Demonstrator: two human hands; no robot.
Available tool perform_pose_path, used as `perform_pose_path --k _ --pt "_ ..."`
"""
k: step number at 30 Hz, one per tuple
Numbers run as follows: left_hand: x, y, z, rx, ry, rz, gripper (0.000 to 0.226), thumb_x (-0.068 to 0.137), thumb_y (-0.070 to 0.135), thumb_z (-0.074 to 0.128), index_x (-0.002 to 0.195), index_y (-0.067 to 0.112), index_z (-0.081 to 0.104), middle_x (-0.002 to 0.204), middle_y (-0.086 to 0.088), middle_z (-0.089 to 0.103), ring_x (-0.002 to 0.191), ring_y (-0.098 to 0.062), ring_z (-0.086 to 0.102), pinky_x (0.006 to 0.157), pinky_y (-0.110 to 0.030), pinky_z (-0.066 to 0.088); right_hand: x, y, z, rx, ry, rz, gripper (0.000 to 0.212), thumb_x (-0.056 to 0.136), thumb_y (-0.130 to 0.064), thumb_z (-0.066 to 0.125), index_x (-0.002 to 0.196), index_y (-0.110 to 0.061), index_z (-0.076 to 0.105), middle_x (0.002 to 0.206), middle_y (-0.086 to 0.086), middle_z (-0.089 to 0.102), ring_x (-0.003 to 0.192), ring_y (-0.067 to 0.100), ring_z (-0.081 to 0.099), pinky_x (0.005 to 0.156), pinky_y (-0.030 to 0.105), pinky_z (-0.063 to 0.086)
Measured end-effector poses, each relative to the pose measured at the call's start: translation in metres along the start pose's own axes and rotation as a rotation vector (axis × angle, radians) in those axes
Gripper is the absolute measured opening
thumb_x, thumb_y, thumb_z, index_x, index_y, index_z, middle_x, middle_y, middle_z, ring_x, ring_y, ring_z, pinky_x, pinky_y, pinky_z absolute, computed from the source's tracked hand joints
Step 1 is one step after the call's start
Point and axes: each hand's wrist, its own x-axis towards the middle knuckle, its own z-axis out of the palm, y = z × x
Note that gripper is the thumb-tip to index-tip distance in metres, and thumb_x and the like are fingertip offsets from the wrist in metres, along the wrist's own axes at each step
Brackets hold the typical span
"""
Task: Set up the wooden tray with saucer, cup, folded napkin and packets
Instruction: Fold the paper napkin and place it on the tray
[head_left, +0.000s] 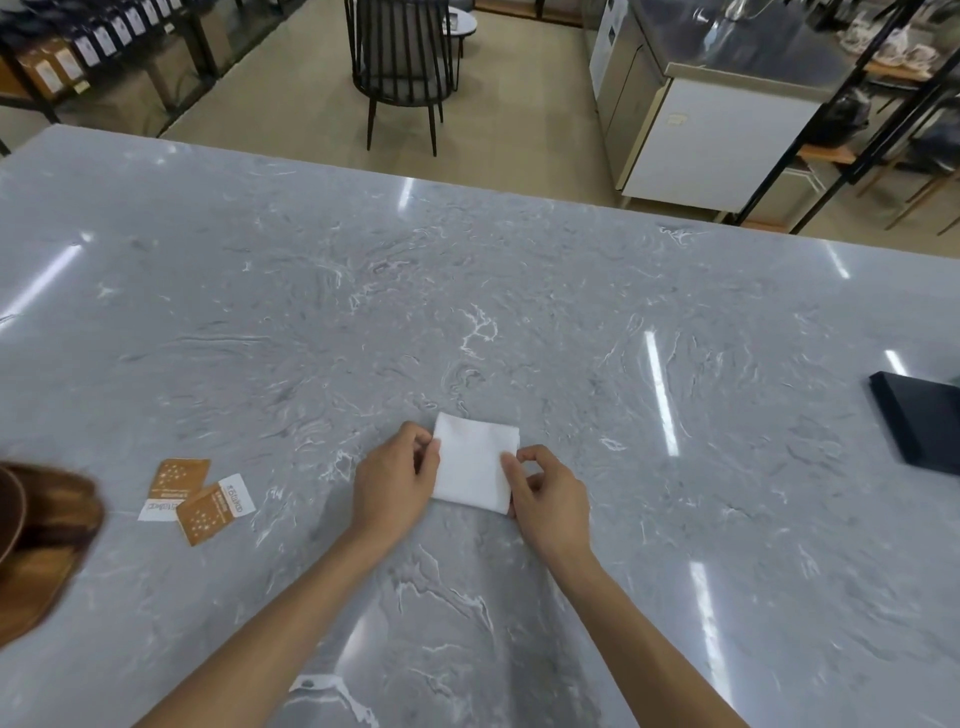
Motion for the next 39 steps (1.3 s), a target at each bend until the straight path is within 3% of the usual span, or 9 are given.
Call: perform_pose_path --k 6,11,15,18,24,27,29,32,39 --pt "0.006 0.003 -0.002 0.082 -0.013 0.058 0.012 0.093 0.025 0.064 0.089 0.014 0.059 0.077 0.001 0.066 0.069 -0.025 0.065 0.060 -0.037 0.049 0.008 -0.008 -0.006 0.061 -0.029 0.059 0.019 0.099 -0.045 0.056 0.106 -0.028 0.058 0.066 0.003 0.073 0.056 0.012 0.070 0.063 0.044 0.061" --pt "0.005 0.005 0.002 0.274 0.002 0.277 0.024 0.088 0.025 0.064 0.111 0.019 0.065 0.117 -0.003 0.058 0.096 -0.023 0.062 0.060 -0.037 0.057 -0.004 -0.019 0.006 -0.391 0.189 -0.315 0.040 0.101 -0.040 0.050 0.135 -0.020 0.049 0.127 0.007 0.056 0.108 0.025 0.059 0.076 0.042 0.059" --pt "0.006 0.002 0.008 0.409 -0.156 0.518 0.048 0.097 0.030 0.037 0.137 0.015 0.059 0.149 -0.002 0.053 0.138 -0.024 0.046 0.104 -0.042 0.049 -0.008 -0.014 0.025 -0.545 0.030 -0.569 0.050 0.107 -0.032 0.036 0.151 -0.011 0.044 0.160 0.012 0.040 0.148 0.026 0.035 0.117 0.045 0.037" --pt "0.006 -0.011 0.011 0.527 -0.354 0.478 0.062 0.103 0.039 0.013 0.160 0.017 0.020 0.168 0.005 0.016 0.156 -0.022 0.014 0.124 -0.042 0.022 0.000 -0.001 0.025 -0.631 -0.123 -0.518 0.060 0.108 -0.042 0.022 0.162 -0.014 0.017 0.170 0.000 0.012 0.158 0.015 0.003 0.128 0.045 0.010" --pt "0.013 -0.014 0.003 0.482 -0.490 0.484 0.069 0.103 0.046 0.021 0.161 0.018 -0.003 0.169 0.005 -0.009 0.157 -0.020 -0.007 0.127 -0.039 0.004 0.010 0.005 0.016 -0.540 -0.249 -0.557 0.073 0.105 -0.056 0.026 0.163 -0.017 0.004 0.170 -0.005 -0.007 0.156 0.009 -0.013 0.129 0.043 0.003" --pt "0.020 -0.015 -0.015 0.461 -0.551 0.589 0.081 0.098 0.059 0.034 0.161 0.014 0.010 0.169 0.000 -0.004 0.156 -0.021 -0.011 0.128 -0.040 0.005 0.011 0.015 -0.005 -0.444 -0.268 -0.719 0.082 0.099 -0.057 0.049 0.160 -0.009 0.021 0.170 0.011 0.005 0.158 0.021 0.001 0.128 0.042 0.010" --pt "0.021 -0.015 -0.027 0.439 -0.509 0.742 0.075 0.096 0.057 0.044 0.153 0.010 0.038 0.167 -0.009 0.021 0.156 -0.028 0.008 0.126 -0.043 0.017 0.008 0.024 -0.013 -0.423 -0.182 -0.890 0.071 0.096 -0.049 0.062 0.148 -0.004 0.047 0.162 0.023 0.031 0.153 0.033 0.026 0.124 0.042 0.025" --pt "0.022 -0.016 -0.038 0.504 -0.402 0.983 0.053 0.090 0.042 0.060 0.132 0.010 0.062 0.143 -0.014 0.058 0.134 -0.032 0.053 0.111 -0.042 0.045 0.009 0.027 -0.014 -0.532 -0.074 -1.061 0.046 0.097 -0.043 0.065 0.126 -0.007 0.068 0.133 0.017 0.063 0.121 0.034 0.060 0.097 0.043 0.053" --pt "0.014 -0.003 -0.040 0.389 -0.422 0.815 0.043 0.090 0.032 0.056 0.129 0.015 0.064 0.132 -0.005 0.064 0.118 -0.023 0.063 0.090 -0.034 0.057 0.012 0.006 -0.012 -0.607 -0.028 -1.068 0.022 0.099 -0.025 0.056 0.105 -0.010 0.072 0.098 0.008 0.072 0.088 0.028 0.069 0.066 0.035 0.060"
